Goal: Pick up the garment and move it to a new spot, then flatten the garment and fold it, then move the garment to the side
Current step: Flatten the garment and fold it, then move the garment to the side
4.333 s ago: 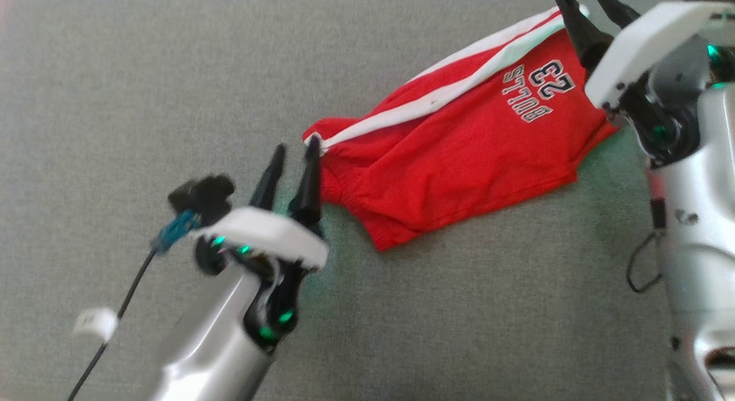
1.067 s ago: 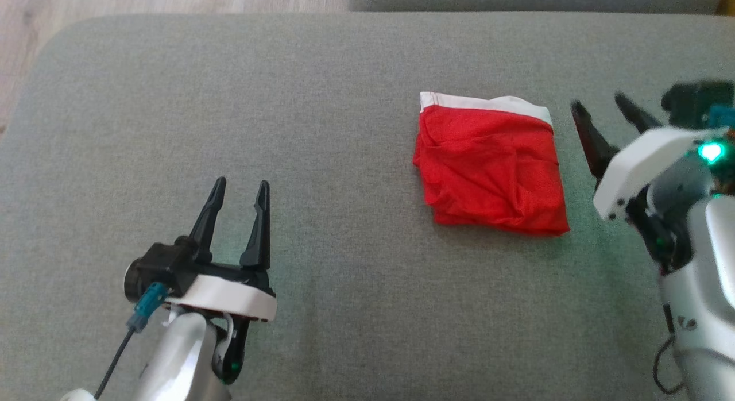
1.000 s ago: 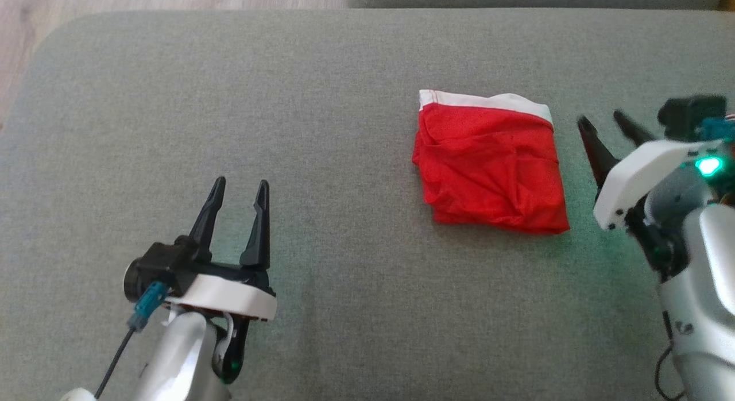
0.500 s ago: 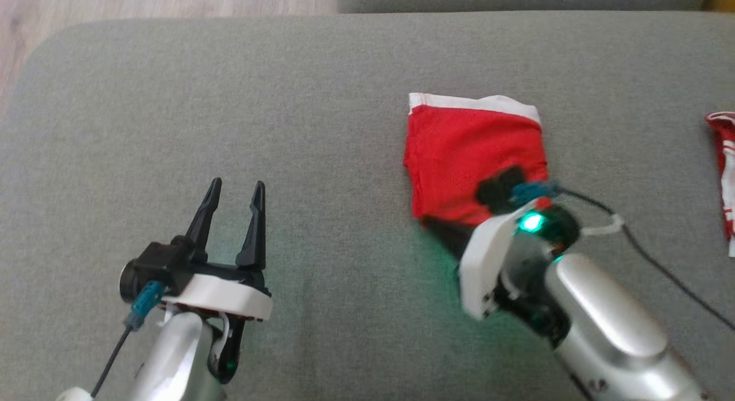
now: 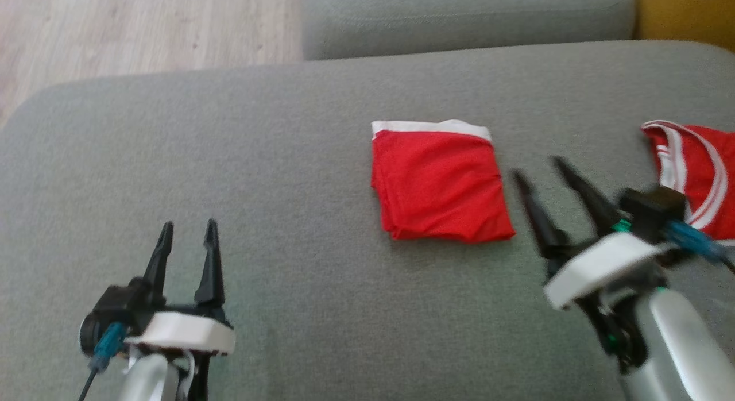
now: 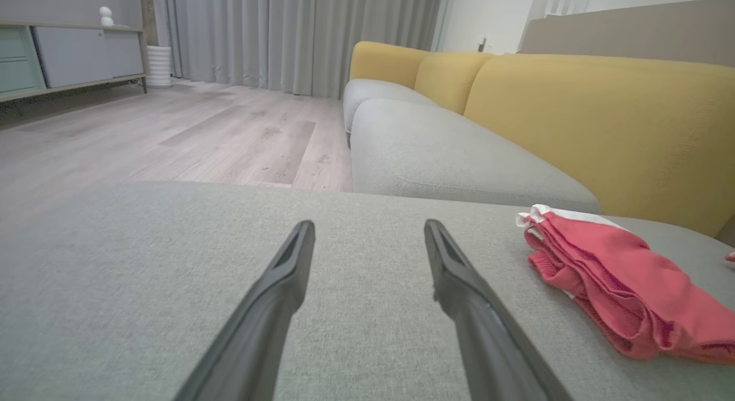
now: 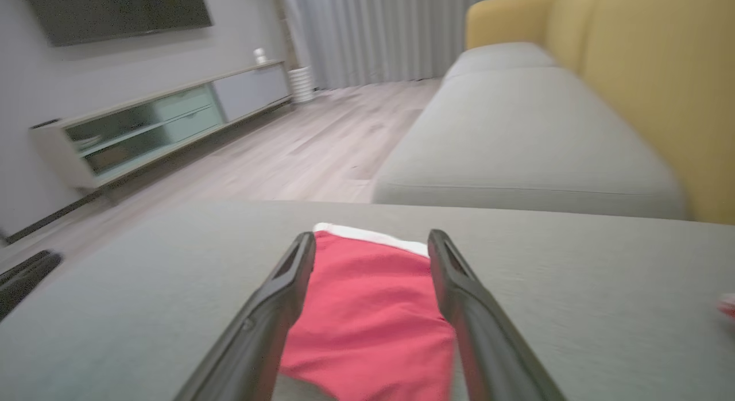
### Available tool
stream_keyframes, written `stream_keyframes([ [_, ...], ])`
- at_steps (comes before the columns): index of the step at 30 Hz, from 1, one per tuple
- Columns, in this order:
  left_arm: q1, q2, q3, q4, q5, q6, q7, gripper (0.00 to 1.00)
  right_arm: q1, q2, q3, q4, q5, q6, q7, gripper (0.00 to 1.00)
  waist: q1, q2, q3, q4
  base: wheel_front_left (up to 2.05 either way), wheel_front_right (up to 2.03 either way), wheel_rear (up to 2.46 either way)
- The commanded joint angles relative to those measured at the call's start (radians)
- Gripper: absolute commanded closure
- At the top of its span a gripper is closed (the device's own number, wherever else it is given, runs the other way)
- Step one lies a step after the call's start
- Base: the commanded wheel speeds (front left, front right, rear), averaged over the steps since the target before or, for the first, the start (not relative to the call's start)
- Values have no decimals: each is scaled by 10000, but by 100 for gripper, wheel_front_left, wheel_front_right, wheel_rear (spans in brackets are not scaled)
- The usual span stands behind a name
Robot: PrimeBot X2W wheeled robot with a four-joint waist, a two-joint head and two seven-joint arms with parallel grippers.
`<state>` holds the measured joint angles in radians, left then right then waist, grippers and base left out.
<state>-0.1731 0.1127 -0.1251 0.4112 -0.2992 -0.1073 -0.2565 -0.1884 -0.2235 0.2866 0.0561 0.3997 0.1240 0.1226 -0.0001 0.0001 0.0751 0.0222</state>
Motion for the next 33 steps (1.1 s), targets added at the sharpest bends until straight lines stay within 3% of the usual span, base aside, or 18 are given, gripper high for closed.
stream_keyframes([
  [1, -134, 239, 460, -369, -44, 101, -53, 0, 183, 244, -363, -426, -330, 67, -197, 0, 1, -1, -205, -183, 0, 0, 0],
  [6, 311, 306, 697, -498, 8, 226, -53, 0, 1075, 747, -1977, -176, -1467, 67, -390, 0, 1, -1, -457, -362, 0, 0, 0],
  [9, 449, 364, 725, -545, 65, 276, -53, 0, 1288, 856, -2320, 303, -1705, 67, -519, 0, 1, -1, -531, -425, 0, 0, 0],
  [18, 573, 450, 695, -702, 56, 426, -26, 0, 1171, 968, -2340, 1176, -1703, 67, -934, 0, 1, -1, -623, -450, 0, 0, 0],
  [33, 507, 436, 626, -985, -173, 477, 3, 0, 380, 1067, -2101, 1088, -1283, 67, -768, 0, 1, -1, -241, -290, 0, 0, 0],
])
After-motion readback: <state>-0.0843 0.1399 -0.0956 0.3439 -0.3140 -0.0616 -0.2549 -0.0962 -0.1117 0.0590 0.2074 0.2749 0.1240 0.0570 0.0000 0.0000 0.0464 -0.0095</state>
